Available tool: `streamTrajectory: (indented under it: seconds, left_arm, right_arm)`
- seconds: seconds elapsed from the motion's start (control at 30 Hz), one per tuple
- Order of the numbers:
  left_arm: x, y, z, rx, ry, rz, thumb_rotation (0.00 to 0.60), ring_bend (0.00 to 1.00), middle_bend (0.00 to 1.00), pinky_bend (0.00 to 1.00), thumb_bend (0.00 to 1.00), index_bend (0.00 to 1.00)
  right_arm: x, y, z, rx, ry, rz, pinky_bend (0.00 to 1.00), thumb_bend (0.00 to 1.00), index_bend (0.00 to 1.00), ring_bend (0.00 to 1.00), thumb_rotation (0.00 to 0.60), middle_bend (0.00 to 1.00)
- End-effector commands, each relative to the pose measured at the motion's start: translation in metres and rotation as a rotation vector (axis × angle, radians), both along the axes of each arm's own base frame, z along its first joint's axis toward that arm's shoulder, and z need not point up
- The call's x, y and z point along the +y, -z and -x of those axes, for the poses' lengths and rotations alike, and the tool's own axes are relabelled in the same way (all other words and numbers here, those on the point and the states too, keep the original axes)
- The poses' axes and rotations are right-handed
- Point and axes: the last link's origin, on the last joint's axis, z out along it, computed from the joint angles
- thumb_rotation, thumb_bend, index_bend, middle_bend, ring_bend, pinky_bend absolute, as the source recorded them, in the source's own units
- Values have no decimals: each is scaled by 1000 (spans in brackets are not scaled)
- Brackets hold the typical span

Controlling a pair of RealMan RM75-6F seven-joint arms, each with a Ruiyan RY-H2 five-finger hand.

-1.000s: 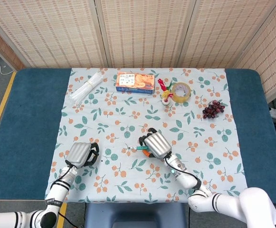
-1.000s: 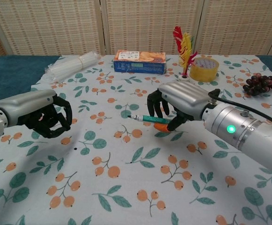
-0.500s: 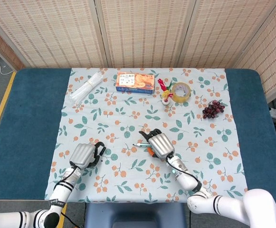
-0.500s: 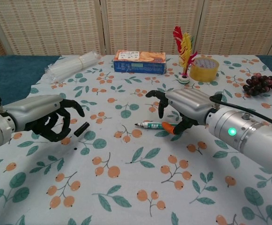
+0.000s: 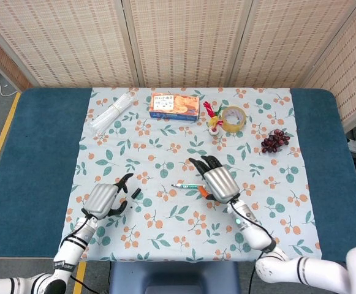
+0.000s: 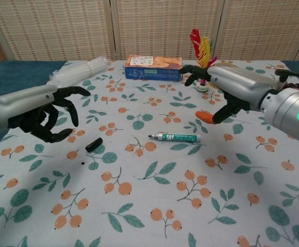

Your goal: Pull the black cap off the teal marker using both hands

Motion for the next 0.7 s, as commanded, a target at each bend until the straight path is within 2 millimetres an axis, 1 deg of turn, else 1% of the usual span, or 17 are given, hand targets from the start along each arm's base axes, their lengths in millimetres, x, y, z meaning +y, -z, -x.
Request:
streamTrajectory:
  seconds: [0.03,0.07,0.1,0.13,0.17,0.2,0.27,0.3,0.37,0.43,0.47,0.57,0.7]
  left_arm:
    - [-24,-41,13,-83,40,-71,600,304,190,715,428,32]
    - [-36,-52,24,-97,46,-93,600,201,147,630,429,20]
    - [-45,-60,33,-103,55,-110,600,111,108,544,429,8]
    - [-52,-67,44,-95,60,-132,600,65,85,490,429,3]
    - [-66,-78,65,-78,56,-179,600,20,54,414,428,1]
    - [-75,-84,78,-68,55,-208,600,5,35,367,427,0]
    - [-91,-96,108,-28,50,-267,600,0,3,236,428,0]
    - [-97,-100,119,-13,44,-302,600,0,0,180,429,0]
    - [-105,-105,135,15,69,-380,600,0,0,121,429,0]
    - [-109,-105,144,55,96,-413,600,0,0,95,430,0]
    - [-111,-105,147,79,118,-399,600,0,0,87,431,0]
    - [-113,-108,152,92,112,-380,600,0,0,80,430,0]
    - [-113,-109,155,120,98,-370,600,0,0,80,432,0]
  right_arm:
    - [40,-71,39,130,47,115,0,290,0,0,600,12]
    - [55,-89,52,173,67,170,0,284,0,0,600,4]
    - [65,-100,61,197,74,210,0,272,0,0,600,0]
    - [75,-111,71,225,86,253,0,264,0,0,600,0]
    - [95,-129,93,275,123,325,0,255,0,0,600,0]
    - [108,-140,106,293,157,368,0,245,0,0,600,0]
    - [133,-163,131,289,234,462,0,239,0,0,600,0]
    - [141,-171,140,282,263,499,0,238,0,0,600,0]
    - [157,-187,158,289,313,557,0,238,0,0,600,0]
    - [165,-194,169,302,341,582,0,238,0,0,600,0]
    - [167,-198,174,321,361,577,0,238,0,0,600,0]
    - [167,-205,174,318,366,596,0,236,0,0,600,0]
    - [168,-207,173,319,366,599,0,236,0,0,600,0]
